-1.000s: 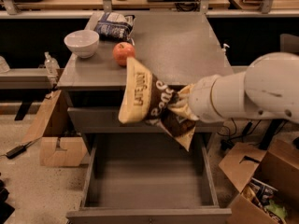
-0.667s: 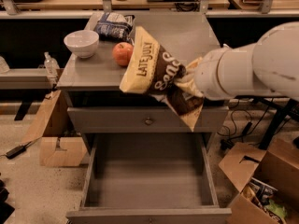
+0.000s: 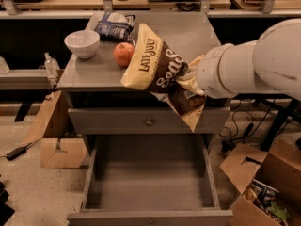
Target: Pick brown chip bag from middle drawer and place on counter
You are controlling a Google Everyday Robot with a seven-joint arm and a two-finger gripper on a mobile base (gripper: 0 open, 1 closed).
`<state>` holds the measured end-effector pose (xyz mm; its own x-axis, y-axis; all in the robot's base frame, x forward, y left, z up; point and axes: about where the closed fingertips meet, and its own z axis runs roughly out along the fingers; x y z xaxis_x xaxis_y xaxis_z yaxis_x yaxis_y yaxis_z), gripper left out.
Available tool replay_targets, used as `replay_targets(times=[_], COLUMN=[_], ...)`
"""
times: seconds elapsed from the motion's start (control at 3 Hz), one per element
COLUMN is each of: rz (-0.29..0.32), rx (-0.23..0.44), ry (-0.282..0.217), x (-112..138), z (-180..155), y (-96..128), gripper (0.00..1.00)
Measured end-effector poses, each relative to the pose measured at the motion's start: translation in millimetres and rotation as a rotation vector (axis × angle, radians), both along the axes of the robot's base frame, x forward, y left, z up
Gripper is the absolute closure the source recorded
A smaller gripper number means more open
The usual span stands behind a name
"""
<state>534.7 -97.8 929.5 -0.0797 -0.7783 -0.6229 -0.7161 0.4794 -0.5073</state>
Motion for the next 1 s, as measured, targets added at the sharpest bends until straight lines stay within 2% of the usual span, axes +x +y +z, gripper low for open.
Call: replay_targets(times=[0.33, 0.67, 1.0], rz=[-0.042, -0.17, -0.224], rx=[-0.002, -0.062, -0.107], ry=[0.001, 0.069, 0.076], x=[21.8, 101.4, 153.1], z=[13.4, 20.8, 34.1], y=[-13.3, -65.0, -93.4], gripper=[1.0, 1.0, 1.0])
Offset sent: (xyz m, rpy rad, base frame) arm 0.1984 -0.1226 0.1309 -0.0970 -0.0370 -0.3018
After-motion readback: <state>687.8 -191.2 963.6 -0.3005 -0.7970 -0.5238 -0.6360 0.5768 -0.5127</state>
